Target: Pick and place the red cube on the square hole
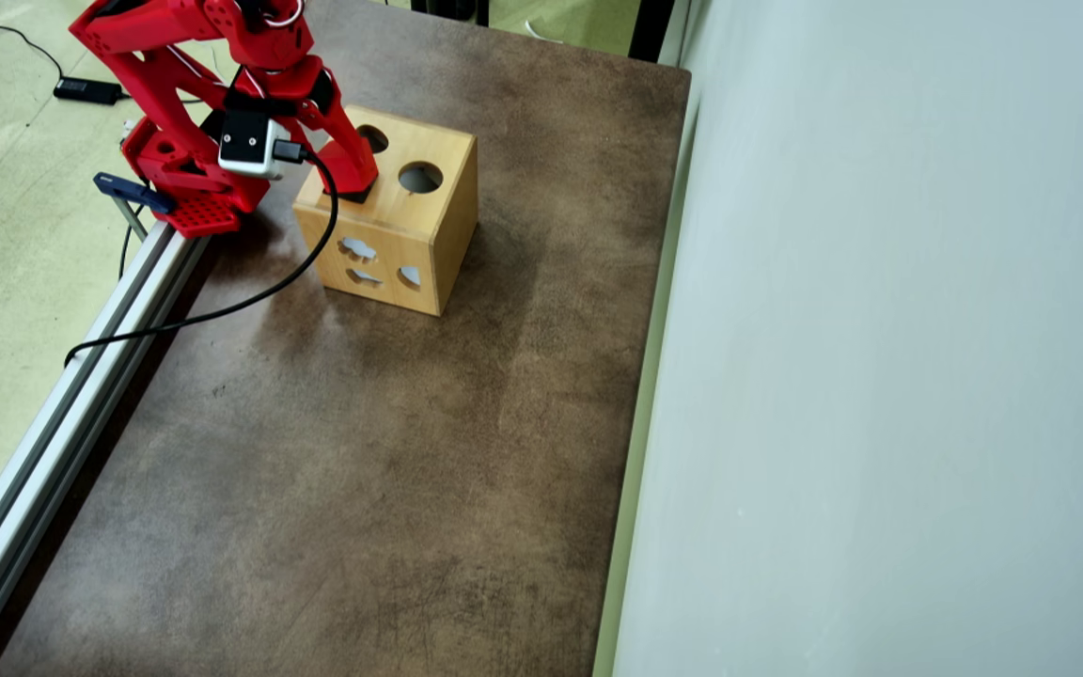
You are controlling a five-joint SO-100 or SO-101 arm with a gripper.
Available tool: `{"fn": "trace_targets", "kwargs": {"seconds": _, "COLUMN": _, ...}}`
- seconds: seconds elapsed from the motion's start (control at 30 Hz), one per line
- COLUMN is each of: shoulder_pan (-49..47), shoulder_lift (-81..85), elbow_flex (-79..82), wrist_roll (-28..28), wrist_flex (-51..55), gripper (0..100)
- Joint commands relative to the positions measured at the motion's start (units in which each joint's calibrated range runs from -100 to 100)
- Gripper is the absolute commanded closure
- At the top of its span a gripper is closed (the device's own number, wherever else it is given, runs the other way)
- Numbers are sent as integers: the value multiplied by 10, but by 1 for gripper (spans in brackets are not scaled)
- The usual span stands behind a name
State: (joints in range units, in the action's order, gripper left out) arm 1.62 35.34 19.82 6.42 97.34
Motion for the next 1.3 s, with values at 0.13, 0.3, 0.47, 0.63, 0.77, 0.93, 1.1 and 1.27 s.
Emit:
{"fn": "trace_targets", "kwargs": {"seconds": 0.13, "shoulder_pan": -8, "shoulder_lift": -1, "elbow_flex": -1, "wrist_roll": -1, "wrist_flex": 3, "gripper": 88}}
{"fn": "trace_targets", "kwargs": {"seconds": 0.3, "shoulder_pan": -8, "shoulder_lift": -1, "elbow_flex": -2, "wrist_roll": -1, "wrist_flex": 4, "gripper": 77}}
{"fn": "trace_targets", "kwargs": {"seconds": 0.47, "shoulder_pan": -7, "shoulder_lift": 1, "elbow_flex": -2, "wrist_roll": -1, "wrist_flex": 4, "gripper": 75}}
{"fn": "trace_targets", "kwargs": {"seconds": 0.63, "shoulder_pan": -7, "shoulder_lift": 1, "elbow_flex": -2, "wrist_roll": -1, "wrist_flex": 4, "gripper": 71}}
{"fn": "trace_targets", "kwargs": {"seconds": 0.77, "shoulder_pan": -4, "shoulder_lift": 5, "elbow_flex": -2, "wrist_roll": -1, "wrist_flex": 4, "gripper": 67}}
{"fn": "trace_targets", "kwargs": {"seconds": 0.93, "shoulder_pan": -7, "shoulder_lift": 0, "elbow_flex": 3, "wrist_roll": 0, "wrist_flex": -5, "gripper": 66}}
{"fn": "trace_targets", "kwargs": {"seconds": 1.1, "shoulder_pan": -8, "shoulder_lift": -4, "elbow_flex": 8, "wrist_roll": 4, "wrist_flex": -6, "gripper": 66}}
{"fn": "trace_targets", "kwargs": {"seconds": 1.27, "shoulder_pan": -8, "shoulder_lift": -26, "elbow_flex": 13, "wrist_roll": 4, "wrist_flex": -7, "gripper": 66}}
